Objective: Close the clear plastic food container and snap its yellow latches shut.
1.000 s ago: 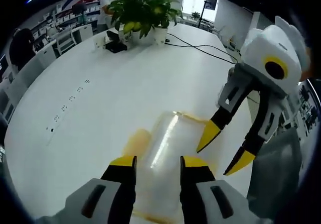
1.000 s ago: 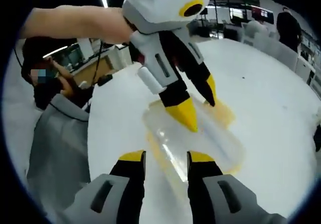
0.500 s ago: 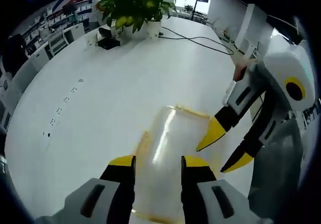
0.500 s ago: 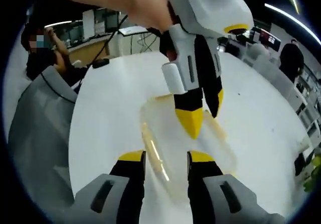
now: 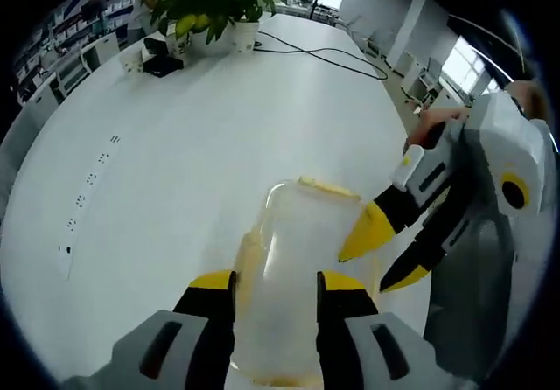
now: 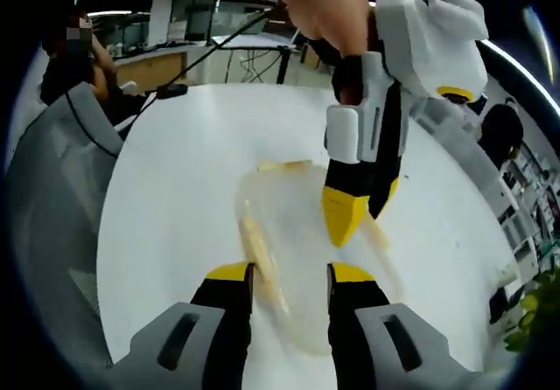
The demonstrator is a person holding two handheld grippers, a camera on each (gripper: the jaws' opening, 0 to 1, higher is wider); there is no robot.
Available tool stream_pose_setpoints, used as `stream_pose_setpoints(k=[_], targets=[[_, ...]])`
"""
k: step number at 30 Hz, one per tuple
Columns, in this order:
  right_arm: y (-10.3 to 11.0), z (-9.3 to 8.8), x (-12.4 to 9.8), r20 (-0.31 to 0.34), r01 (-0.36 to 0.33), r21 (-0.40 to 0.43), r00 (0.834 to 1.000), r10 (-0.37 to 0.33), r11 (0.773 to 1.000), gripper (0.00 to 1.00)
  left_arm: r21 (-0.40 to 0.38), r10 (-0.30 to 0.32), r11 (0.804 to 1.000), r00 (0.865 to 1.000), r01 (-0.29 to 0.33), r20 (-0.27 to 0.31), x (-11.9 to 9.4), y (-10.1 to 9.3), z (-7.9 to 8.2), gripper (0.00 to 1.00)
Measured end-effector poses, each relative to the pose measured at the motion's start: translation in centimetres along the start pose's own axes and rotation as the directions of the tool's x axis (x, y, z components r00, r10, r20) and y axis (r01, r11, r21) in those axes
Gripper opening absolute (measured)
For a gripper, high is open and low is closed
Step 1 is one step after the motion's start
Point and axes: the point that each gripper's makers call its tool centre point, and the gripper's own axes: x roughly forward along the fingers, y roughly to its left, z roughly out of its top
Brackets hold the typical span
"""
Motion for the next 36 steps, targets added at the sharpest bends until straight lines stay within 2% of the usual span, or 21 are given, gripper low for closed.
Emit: stream_pose_setpoints(k=[7, 19, 25, 36], targets=[[0.1, -0.2, 0.2, -0.009, 0.040, -0.053, 0.999, -0.040, 0.998, 0.31, 0.004, -0.072, 0.997, 0.997, 0.073, -0.031, 0.2, -0.3, -0.2, 0.31], [-0.1, -0.2, 0.2, 0.010, 0.095, -0.068, 0.996, -0.094, 0.993, 0.31, 0.016, -0.123, 0.992, 0.987, 0.126, -0.100, 0.6, -0.5, -0.1, 0.32], [-0.1, -0.2, 0.3, 0.005, 0.109, -0.078, 0.994, -0.109, 0.991, 0.31, 0.008, -0.151, 0.988, 0.977, 0.154, -0.148, 0.8, -0.6, -0.1, 0.32], [-0.2, -0.2, 0.4, 0.009, 0.125, -0.092, 0.992, -0.125, 0.988, 0.30, -0.023, -0.207, 0.978, 0.960, 0.207, -0.188, 1.0, -0.8, -0.3, 0.32]])
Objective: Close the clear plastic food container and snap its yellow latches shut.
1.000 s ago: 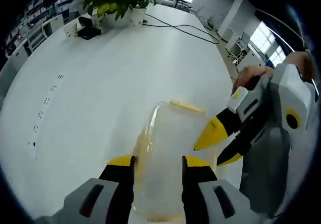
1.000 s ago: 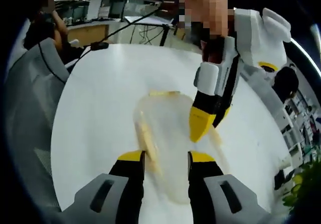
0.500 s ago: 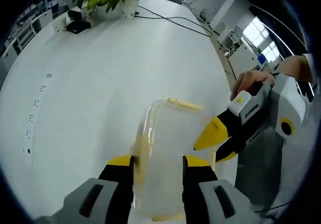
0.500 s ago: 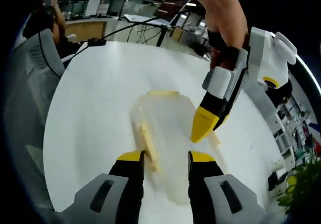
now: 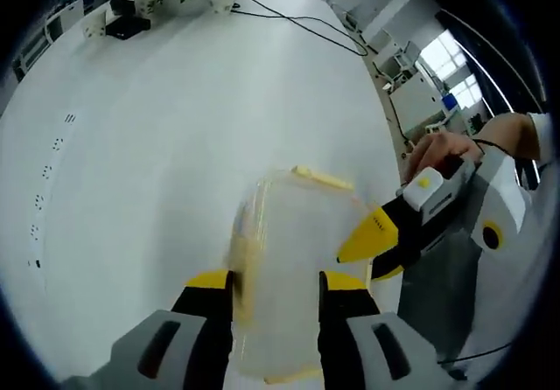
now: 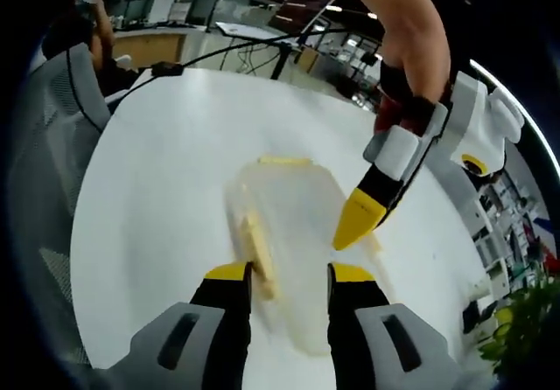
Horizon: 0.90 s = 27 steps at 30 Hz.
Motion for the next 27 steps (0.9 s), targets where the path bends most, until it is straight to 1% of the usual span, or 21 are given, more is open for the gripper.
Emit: stream_pose_setpoints(k=[9, 15, 18, 19, 20, 22, 23, 24, 25, 27], targets=[[0.0, 0.0, 0.0, -0.003, 0.011, -0.019, 1.000, -0.011, 1.000, 0.29, -0.001, -0.017, 1.000, 1.000, 0.017, -0.018, 0.0, -0.1, -0.1, 0.31], [-0.1, 0.0, 0.0, -0.004, 0.013, -0.025, 1.000, -0.013, 1.000, 0.29, -0.002, -0.029, 1.000, 0.999, 0.029, -0.044, 0.1, -0.2, 0.0, 0.30], [-0.3, -0.1, 0.2, -0.010, 0.026, -0.045, 1.000, -0.027, 0.999, 0.27, -0.006, -0.033, 0.999, 0.998, 0.033, -0.053, 0.2, -0.1, 0.1, 0.30], [-0.2, -0.6, 0.4, -0.032, 0.028, -0.068, 0.999, -0.030, 0.997, 0.27, -0.008, -0.034, 0.999, 0.998, 0.034, -0.057, 0.2, 0.0, 0.1, 0.30], [-0.3, -0.7, 0.5, -0.040, 0.033, -0.082, 0.999, -0.037, 0.996, 0.27, -0.008, -0.035, 0.999, 0.998, 0.035, -0.058, 0.1, 0.0, 0.1, 0.30], [-0.5, -1.2, 0.1, -0.033, 0.032, -0.071, 0.999, -0.034, 0.997, 0.27, -0.015, -0.041, 0.999, 0.997, 0.040, -0.059, 0.1, -0.1, 0.1, 0.29], [-0.4, -0.5, -0.2, -0.028, 0.024, -0.080, 0.999, -0.026, 0.997, 0.27, -0.071, -0.093, 0.994, 0.993, 0.088, -0.069, 0.1, -0.9, -0.5, 0.28], [-0.4, -0.2, -0.4, -0.033, 0.031, -0.071, 0.999, -0.033, 0.997, 0.27, -0.025, -0.065, 0.998, 0.997, 0.064, -0.049, 0.1, 0.4, 0.0, 0.28], [-0.3, -0.2, -0.3, -0.026, 0.025, -0.068, 0.999, -0.027, 0.997, 0.27, -0.033, -0.079, 0.996, 0.996, 0.077, -0.051, 0.1, 0.5, 0.0, 0.28], [-0.2, -0.4, -0.1, -0.019, 0.020, -0.052, 1.000, -0.021, 0.998, 0.27, -0.040, -0.086, 0.996, 0.995, 0.084, -0.049, 0.2, 0.8, -0.2, 0.28]])
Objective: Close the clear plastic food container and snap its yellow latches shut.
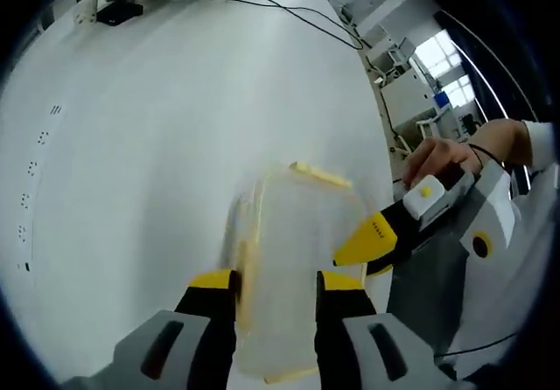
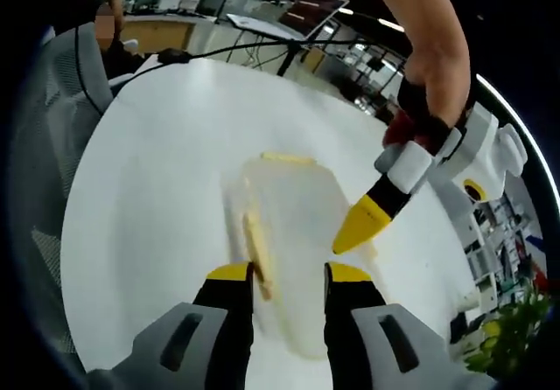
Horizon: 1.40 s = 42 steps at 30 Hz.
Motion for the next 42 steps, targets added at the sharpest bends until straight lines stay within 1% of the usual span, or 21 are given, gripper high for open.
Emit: stream_pose_setpoints(k=[8, 11, 13, 14, 17, 19, 22, 25, 28, 29, 31, 34, 35, 36, 38, 40, 41, 42], targets=[[-0.1, 0.1, 0.1, 0.007, 0.008, -0.003, 1.000, -0.008, 1.000, 0.27, 0.005, -0.006, 1.000, 1.000, 0.006, 0.001, 0.0, 0.5, 0.4, 0.29], [-0.1, 0.1, 0.2, 0.004, 0.010, -0.004, 1.000, -0.010, 1.000, 0.28, 0.006, -0.001, 1.000, 1.000, 0.001, 0.006, 0.0, 0.2, 0.5, 0.30], [-0.1, 0.1, 0.1, 0.005, 0.013, -0.010, 1.000, -0.013, 1.000, 0.29, 0.012, 0.010, 1.000, 1.000, -0.010, 0.019, -0.1, 0.4, 0.7, 0.30], [-0.1, 0.1, 0.1, 0.006, 0.012, -0.009, 1.000, -0.012, 1.000, 0.29, 0.011, 0.017, 1.000, 0.999, -0.017, 0.036, -0.3, 0.6, 0.8, 0.31], [-0.1, 0.3, 0.0, 0.016, 0.007, 0.006, 1.000, -0.007, 1.000, 0.30, -0.008, 0.034, 0.999, 0.995, -0.033, 0.091, -0.2, 0.2, 0.9, 0.32], [0.0, 0.4, 0.0, 0.014, 0.008, 0.005, 1.000, -0.008, 1.000, 0.30, -0.025, 0.050, 0.999, 0.990, -0.047, 0.135, -0.2, 0.4, 1.2, 0.33], [0.1, 0.5, -0.1, 0.009, 0.001, 0.019, 1.000, -0.001, 1.000, 0.31, -0.027, 0.092, 0.996, 0.982, -0.089, 0.168, -0.4, 0.4, 1.2, 0.36], [0.1, 0.6, -0.3, 0.006, 0.001, 0.029, 1.000, -0.001, 1.000, 0.33, -0.028, 0.125, 0.992, 0.970, -0.121, 0.209, -1.0, -0.1, 1.2, 0.38], [-0.1, 0.6, -0.5, 0.004, -0.005, 0.057, 1.000, 0.005, 0.998, 0.35, -0.032, 0.163, 0.986, 0.948, -0.161, 0.273, -1.9, -0.2, 1.3, 0.39], [-0.2, 0.6, -0.5, 0.006, -0.009, 0.070, 1.000, 0.009, 0.997, 0.36, -0.037, 0.179, 0.984, 0.938, -0.176, 0.297, -2.2, 0.0, 1.3, 0.39], [-0.3, 0.7, -0.6, 0.006, -0.011, 0.087, 1.000, 0.010, 0.996, 0.36, -0.053, 0.194, 0.981, 0.926, -0.187, 0.323, -2.6, -0.3, 1.0, 0.39], [-0.4, 0.4, -0.9, -0.001, -0.010, 0.098, 1.000, 0.010, 0.995, 0.37, -0.074, 0.217, 0.976, 0.909, -0.204, 0.356, -3.0, -0.8, 0.0, 0.39], [-0.5, 0.3, -0.9, -0.003, -0.009, 0.103, 1.000, 0.010, 0.995, 0.37, -0.082, 0.224, 0.975, 0.905, -0.208, 0.363, -3.2, -0.4, -0.4, 0.39], [-0.5, 0.3, -1.1, -0.004, -0.010, 0.110, 1.000, 0.010, 0.994, 0.37, -0.098, 0.236, 0.972, 0.896, -0.215, 0.377, -3.3, -0.4, -0.8, 0.39], [-0.6, 0.1, -1.3, -0.009, -0.010, 0.120, 1.000, 0.011, 0.993, 0.37, -0.112, 0.246, 0.969, 0.887, -0.219, 0.392, -3.3, -0.9, -1.6, 0.40], [-0.6, 0.0, -1.5, -0.010, -0.009, 0.126, 1.000, 0.010, 0.992, 0.37, -0.126, 0.269, 0.963, 0.876, -0.238, 0.401, -3.4, -1.3, -2.4, 0.40], [-0.6, 0.0, -1.6, -0.011, -0.009, 0.131, 1.000, 0.011, 0.991, 0.38, -0.129, 0.273, 0.962, 0.873, -0.242, 0.405, -3.4, -1.4, -2.5, 0.41], [-0.7, -0.1, -1.7, -0.013, -0.011, 0.143, 1.000, 0.013, 0.990, 0.38, -0.141, 0.284, 0.959, 0.864, -0.248, 0.415, -3.5, -1.6, -2.9, 0.41]])
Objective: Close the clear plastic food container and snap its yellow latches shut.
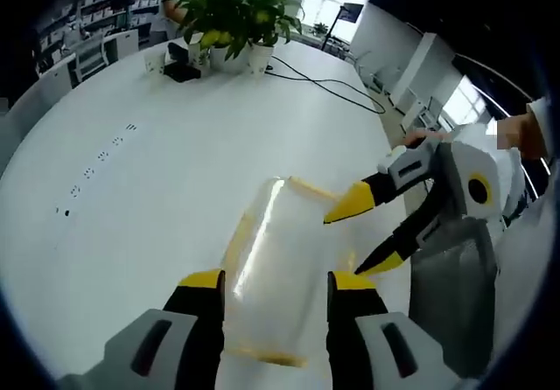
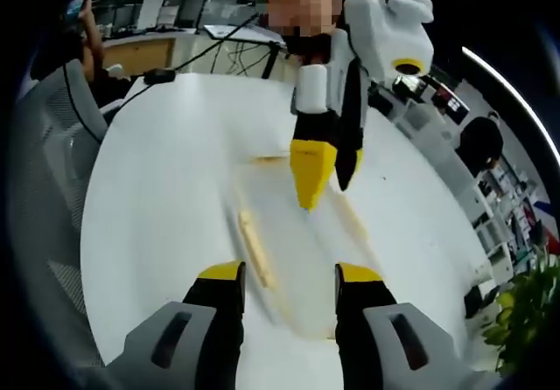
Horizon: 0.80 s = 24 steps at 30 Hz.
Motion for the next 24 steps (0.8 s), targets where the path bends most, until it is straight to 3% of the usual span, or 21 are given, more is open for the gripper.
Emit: stream_pose_setpoints(k=[12, 17, 24], targets=[[-1.3, -0.8, -1.0, -0.003, 0.026, 0.098, 1.000, -0.026, 0.995, 0.40, -0.055, 0.104, 0.994, 0.989, -0.098, 0.104, -2.4, -1.4, -2.0, 0.43], [-1.6, -1.6, -1.3, -0.006, 0.032, 0.169, 0.999, -0.032, 0.985, 0.45, -0.064, 0.158, 0.987, 0.974, -0.150, 0.159, -3.1, -1.7, -2.5, 0.45], [-2.1, -2.9, -1.5, -0.012, 0.053, 0.248, 0.999, -0.052, 0.967, 0.50, -0.067, 0.242, 0.970, 0.944, -0.233, 0.224, -3.3, -1.9, -3.6, 0.51]])
